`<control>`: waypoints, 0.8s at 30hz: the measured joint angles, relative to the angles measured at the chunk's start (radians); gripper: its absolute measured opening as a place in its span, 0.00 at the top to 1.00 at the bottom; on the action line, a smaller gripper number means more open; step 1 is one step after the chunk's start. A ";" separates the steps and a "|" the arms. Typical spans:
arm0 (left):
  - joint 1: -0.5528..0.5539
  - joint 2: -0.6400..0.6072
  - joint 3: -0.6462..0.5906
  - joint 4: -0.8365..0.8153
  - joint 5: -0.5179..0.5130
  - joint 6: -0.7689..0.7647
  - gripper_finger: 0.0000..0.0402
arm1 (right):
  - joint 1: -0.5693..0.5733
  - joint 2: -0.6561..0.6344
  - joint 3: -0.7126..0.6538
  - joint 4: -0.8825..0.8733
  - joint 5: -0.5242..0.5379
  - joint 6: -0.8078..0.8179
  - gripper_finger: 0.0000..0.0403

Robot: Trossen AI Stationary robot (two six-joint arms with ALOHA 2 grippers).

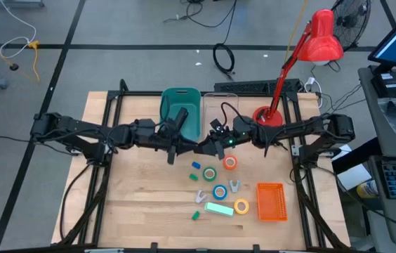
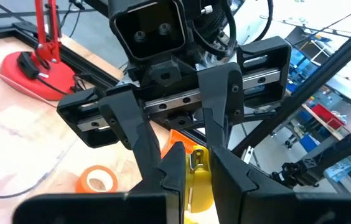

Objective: Pick and place Stapler, Stapler remover, tape
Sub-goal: Put the small yellow stapler into the green bin

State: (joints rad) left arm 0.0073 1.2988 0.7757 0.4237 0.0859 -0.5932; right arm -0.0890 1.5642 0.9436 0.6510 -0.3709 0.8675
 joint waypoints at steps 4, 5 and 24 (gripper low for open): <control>0.023 0.000 0.000 -0.003 0.027 0.004 0.89 | -0.012 0.000 0.000 0.000 -0.001 0.000 0.58; 0.030 0.000 0.000 -0.003 0.034 0.005 0.89 | -0.016 0.000 0.000 0.000 -0.004 0.002 0.58; 0.081 -0.012 0.000 -0.048 0.074 0.009 0.89 | -0.073 -0.006 0.000 -0.023 -0.130 0.005 0.57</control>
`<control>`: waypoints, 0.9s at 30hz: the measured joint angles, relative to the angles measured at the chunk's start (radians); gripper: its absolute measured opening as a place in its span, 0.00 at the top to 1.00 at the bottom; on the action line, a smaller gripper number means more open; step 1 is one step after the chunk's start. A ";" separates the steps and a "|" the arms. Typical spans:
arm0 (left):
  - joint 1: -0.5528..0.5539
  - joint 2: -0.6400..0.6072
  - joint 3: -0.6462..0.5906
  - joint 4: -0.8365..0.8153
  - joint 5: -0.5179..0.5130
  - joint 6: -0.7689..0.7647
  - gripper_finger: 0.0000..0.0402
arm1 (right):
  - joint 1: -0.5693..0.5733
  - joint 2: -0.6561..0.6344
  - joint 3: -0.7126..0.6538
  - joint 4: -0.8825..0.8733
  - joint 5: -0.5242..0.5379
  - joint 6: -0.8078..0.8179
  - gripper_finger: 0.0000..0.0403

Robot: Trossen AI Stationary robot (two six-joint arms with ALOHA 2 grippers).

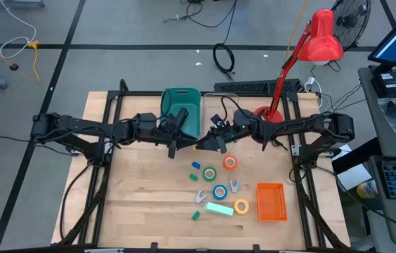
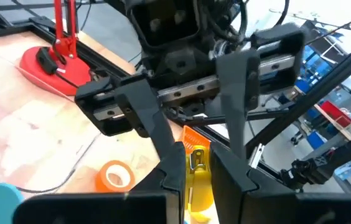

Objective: Pick and place Stapler, Stapler remover, tape
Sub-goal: Put the small yellow stapler into the green bin

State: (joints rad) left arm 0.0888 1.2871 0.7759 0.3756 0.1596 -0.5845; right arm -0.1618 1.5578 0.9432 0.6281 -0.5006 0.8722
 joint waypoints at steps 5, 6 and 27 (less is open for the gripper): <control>0.026 -0.039 0.000 -0.044 -0.002 0.021 0.89 | -0.024 0.000 0.000 -0.050 -0.016 -0.020 0.57; 0.032 -0.051 0.000 -0.062 -0.004 0.026 0.89 | -0.030 0.000 0.000 -0.056 -0.031 -0.020 0.57; 0.414 0.044 0.003 -0.266 0.002 0.091 0.89 | -0.062 0.000 -0.001 -0.065 -0.237 0.029 0.57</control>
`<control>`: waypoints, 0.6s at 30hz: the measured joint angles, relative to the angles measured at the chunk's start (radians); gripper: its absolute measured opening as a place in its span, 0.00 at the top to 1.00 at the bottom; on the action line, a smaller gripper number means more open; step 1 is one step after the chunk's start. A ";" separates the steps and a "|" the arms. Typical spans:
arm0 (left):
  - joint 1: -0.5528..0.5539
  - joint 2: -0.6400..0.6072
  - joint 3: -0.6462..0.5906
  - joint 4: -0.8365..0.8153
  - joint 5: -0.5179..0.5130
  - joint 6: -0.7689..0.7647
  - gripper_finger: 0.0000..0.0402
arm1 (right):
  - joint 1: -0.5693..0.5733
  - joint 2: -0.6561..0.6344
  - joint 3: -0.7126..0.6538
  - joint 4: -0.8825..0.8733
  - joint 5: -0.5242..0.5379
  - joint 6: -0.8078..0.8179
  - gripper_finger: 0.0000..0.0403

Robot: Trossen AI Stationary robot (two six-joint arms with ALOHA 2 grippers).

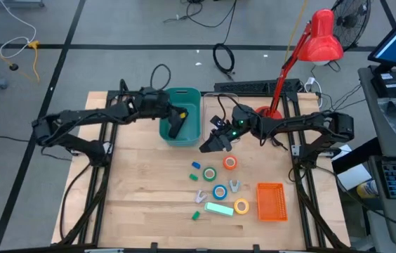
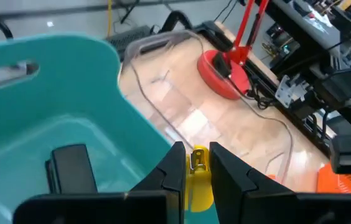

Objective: Pick and place Stapler, Stapler remover, tape
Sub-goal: Put the small yellow stapler into the green bin

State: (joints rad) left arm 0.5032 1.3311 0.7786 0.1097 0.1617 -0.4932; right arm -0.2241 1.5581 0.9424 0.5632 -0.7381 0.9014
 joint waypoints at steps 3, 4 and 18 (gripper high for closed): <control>0.004 0.053 0.053 -0.029 0.011 -0.010 0.89 | 0.000 0.000 0.000 0.008 0.000 0.006 0.57; 0.002 0.075 0.081 -0.061 0.013 -0.009 0.89 | -0.001 0.000 0.000 0.012 0.000 0.009 0.57; 0.013 0.377 0.488 -0.552 -0.007 0.040 0.89 | -0.034 0.000 0.000 0.102 -0.074 -0.023 0.57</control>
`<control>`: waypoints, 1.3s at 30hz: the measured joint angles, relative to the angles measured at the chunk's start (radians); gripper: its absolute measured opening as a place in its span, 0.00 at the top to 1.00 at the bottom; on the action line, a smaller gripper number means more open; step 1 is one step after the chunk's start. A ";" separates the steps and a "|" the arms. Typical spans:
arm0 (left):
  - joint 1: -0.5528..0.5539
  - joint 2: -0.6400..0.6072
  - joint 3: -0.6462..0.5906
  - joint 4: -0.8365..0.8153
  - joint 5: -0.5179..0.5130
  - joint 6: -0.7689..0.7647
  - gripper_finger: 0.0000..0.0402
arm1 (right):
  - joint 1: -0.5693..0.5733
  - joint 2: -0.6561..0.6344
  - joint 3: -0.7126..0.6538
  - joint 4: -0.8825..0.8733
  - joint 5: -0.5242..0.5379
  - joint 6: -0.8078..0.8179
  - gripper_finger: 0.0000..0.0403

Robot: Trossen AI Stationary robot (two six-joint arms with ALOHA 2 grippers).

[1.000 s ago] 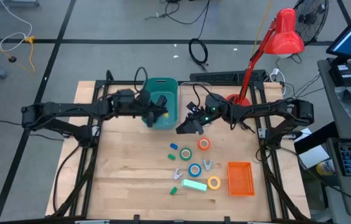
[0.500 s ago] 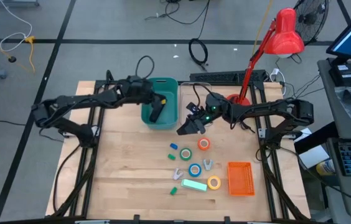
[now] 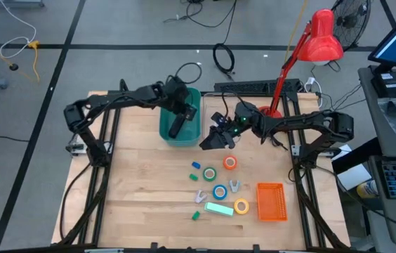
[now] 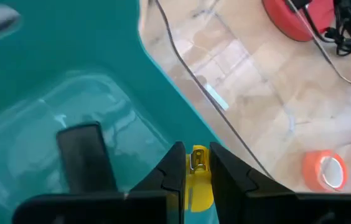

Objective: Pick and place Stapler, Stapler remover, tape
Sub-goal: Put the small yellow stapler into the green bin

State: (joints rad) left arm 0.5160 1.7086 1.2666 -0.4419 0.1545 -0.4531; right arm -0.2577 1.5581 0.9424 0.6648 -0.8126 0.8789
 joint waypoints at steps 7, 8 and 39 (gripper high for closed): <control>-0.001 0.035 0.007 -0.013 0.028 -0.045 0.89 | -0.055 -0.007 -0.026 0.027 -0.086 -0.096 0.57; -0.002 0.038 0.007 -0.024 0.029 -0.050 0.89 | -0.068 -0.023 -0.045 0.027 -0.085 -0.103 0.57; -0.021 0.112 0.006 -0.031 0.028 -0.227 0.89 | -0.214 -0.893 -0.748 0.055 0.424 -0.393 0.57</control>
State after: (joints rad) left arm 0.4952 1.8204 1.2727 -0.4727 0.1830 -0.6798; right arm -0.4717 0.6655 0.1946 0.7200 -0.3885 0.4854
